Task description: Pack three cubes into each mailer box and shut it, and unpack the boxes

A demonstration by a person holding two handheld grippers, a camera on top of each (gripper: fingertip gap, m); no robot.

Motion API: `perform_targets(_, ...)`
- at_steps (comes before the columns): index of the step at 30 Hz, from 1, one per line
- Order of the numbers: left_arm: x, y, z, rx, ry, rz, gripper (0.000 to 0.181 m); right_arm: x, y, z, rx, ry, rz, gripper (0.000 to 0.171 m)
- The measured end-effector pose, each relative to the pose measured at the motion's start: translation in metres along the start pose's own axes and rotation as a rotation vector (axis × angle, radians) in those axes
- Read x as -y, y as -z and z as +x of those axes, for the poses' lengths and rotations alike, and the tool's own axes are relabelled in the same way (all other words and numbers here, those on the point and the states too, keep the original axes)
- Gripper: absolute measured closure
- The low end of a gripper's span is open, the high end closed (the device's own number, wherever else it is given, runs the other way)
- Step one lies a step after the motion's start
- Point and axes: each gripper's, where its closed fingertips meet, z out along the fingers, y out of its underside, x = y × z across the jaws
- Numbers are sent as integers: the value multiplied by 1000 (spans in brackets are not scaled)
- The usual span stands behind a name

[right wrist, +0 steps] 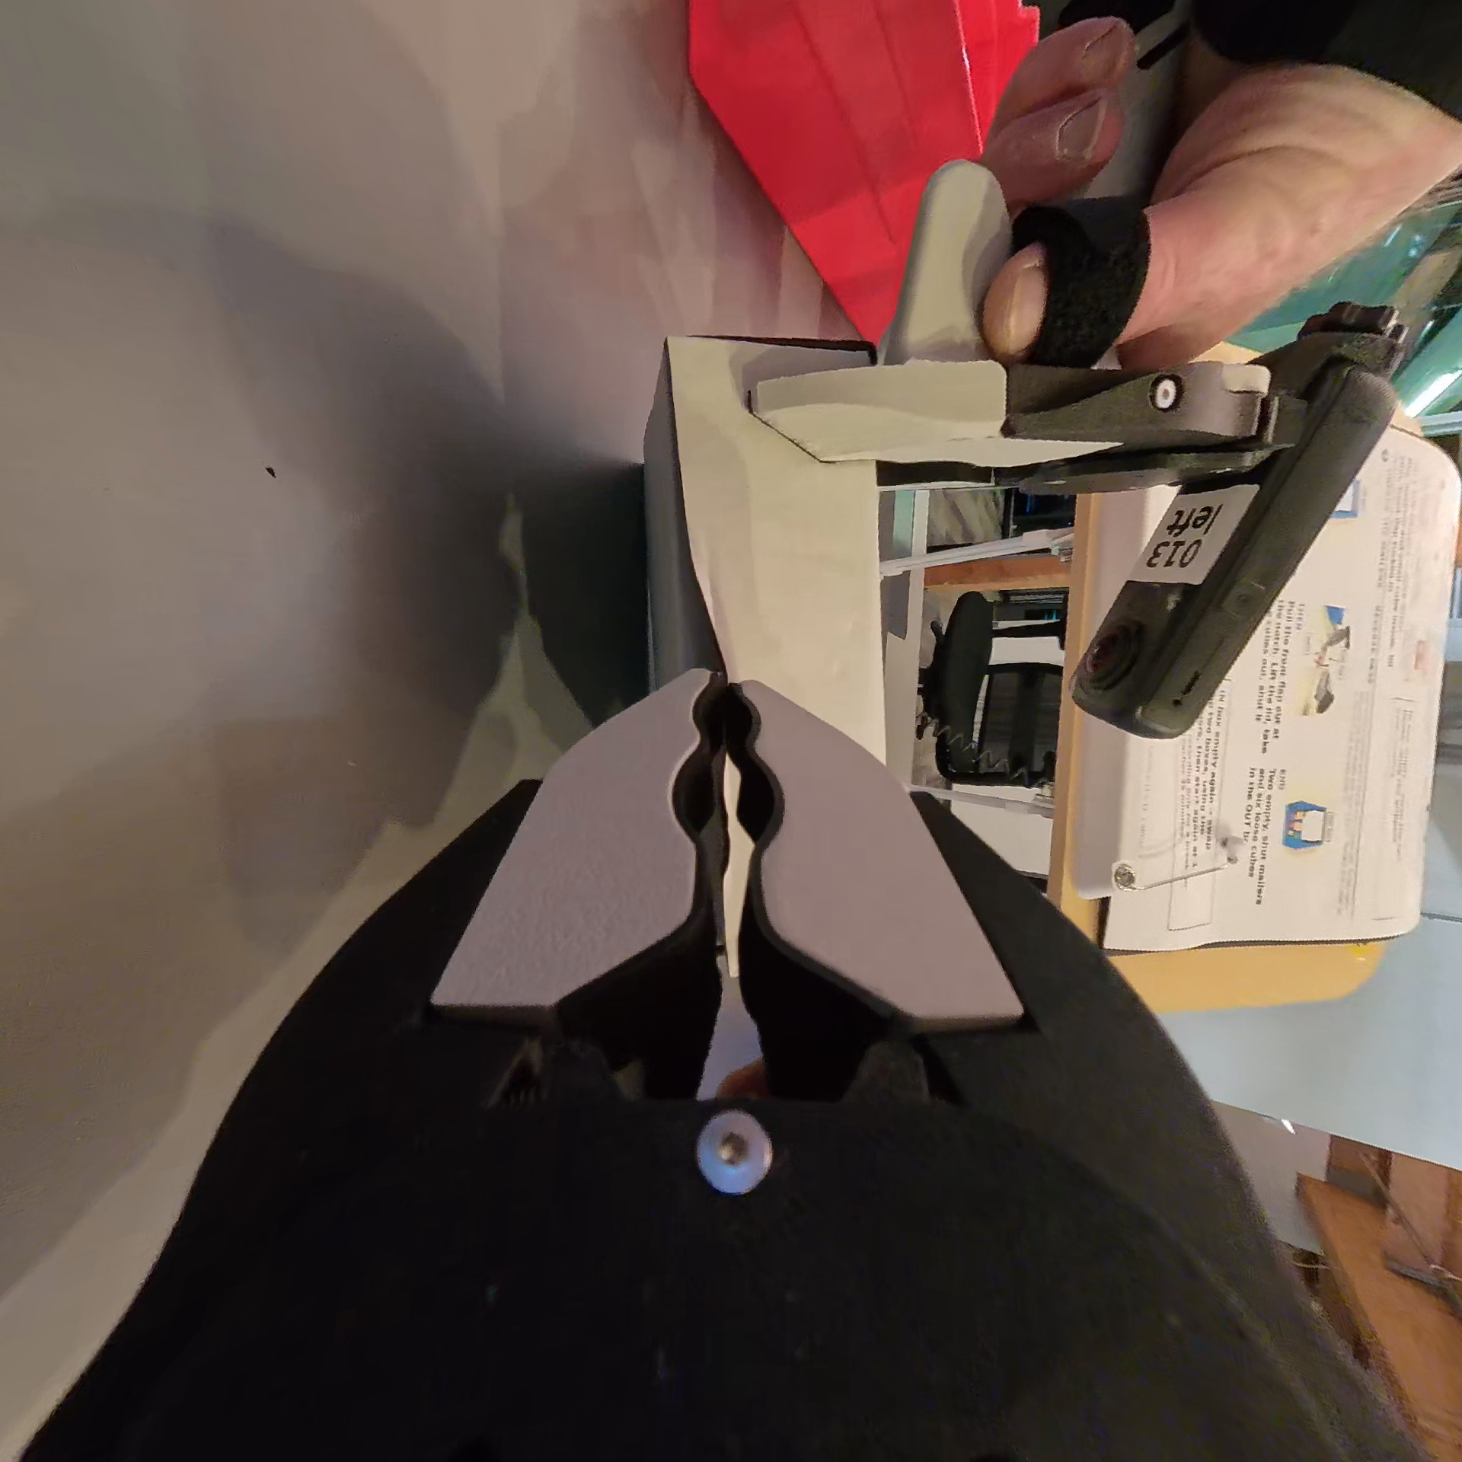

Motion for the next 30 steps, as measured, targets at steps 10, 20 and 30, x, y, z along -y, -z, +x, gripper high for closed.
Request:
perform_targets(10, 3, 1, -1, -37, 7, 7, 65, -2, -4, -2, -27, 24, -5, 165)
perform_targets(20, 1, 2, -1, -51, 12, -33, 64, -5, -10, 9, -131, 76, -39, 161)
perform_targets(30, -2, 3, 0, -62, 17, -42, 63, -2, -8, 13, -99, 4, -15, 167)
